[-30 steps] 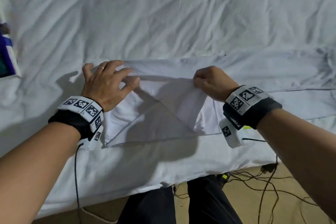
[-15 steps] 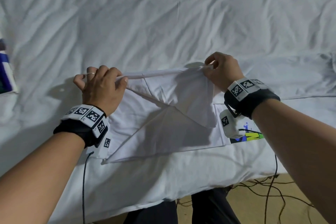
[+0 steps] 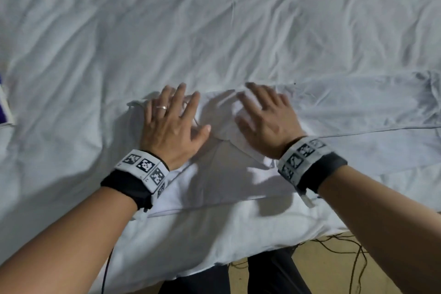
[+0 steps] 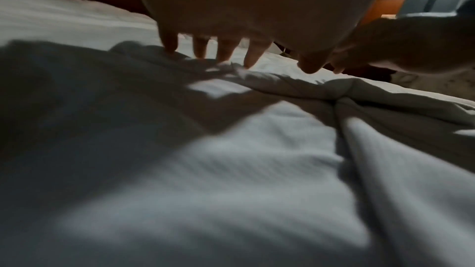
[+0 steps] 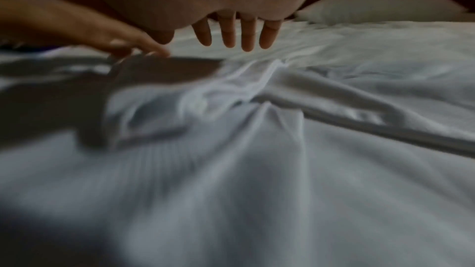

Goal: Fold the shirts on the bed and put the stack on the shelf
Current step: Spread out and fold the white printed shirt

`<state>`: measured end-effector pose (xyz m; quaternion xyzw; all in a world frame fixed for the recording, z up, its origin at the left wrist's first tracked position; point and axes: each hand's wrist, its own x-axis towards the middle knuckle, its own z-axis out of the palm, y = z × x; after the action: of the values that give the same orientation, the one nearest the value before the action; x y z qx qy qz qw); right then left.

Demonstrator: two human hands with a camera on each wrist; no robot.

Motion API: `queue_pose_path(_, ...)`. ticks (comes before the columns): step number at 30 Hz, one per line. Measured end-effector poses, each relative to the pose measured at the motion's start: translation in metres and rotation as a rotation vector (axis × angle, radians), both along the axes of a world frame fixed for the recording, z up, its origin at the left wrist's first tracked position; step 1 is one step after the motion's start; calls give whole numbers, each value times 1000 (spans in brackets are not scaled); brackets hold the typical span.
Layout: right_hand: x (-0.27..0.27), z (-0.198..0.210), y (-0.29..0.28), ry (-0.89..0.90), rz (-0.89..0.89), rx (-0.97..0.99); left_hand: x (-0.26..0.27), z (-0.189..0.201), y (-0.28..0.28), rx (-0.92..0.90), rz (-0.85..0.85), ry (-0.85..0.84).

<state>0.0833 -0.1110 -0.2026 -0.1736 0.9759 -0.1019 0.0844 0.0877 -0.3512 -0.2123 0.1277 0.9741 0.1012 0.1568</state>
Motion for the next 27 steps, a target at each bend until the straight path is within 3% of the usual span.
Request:
queue_pose_path(2,18,-9,6,-134,124,158,5,-9,4,-34,61,-118)
queue_pose_path(4,28,-17,22,-190,155,231,9,-17,3,-72,90,-129)
queue_pose_path(9,23,-17,49,-232,241,252,7,-15,6,-134,99,-173)
queue_pose_path(14,13,4,108,-232,219,242,15,13,43,-112,112,-76)
queue_pose_path(17,4,13,162,-202,150,190,32,24,100,-66,-1,-17)
queue_pose_path(22,-12,17,261,-147,-14,197,65,30,233,9,-176,-86)
queue_pose_path(27,-28,19,366,-246,-201,238,90,31,375,77,-197,-164)
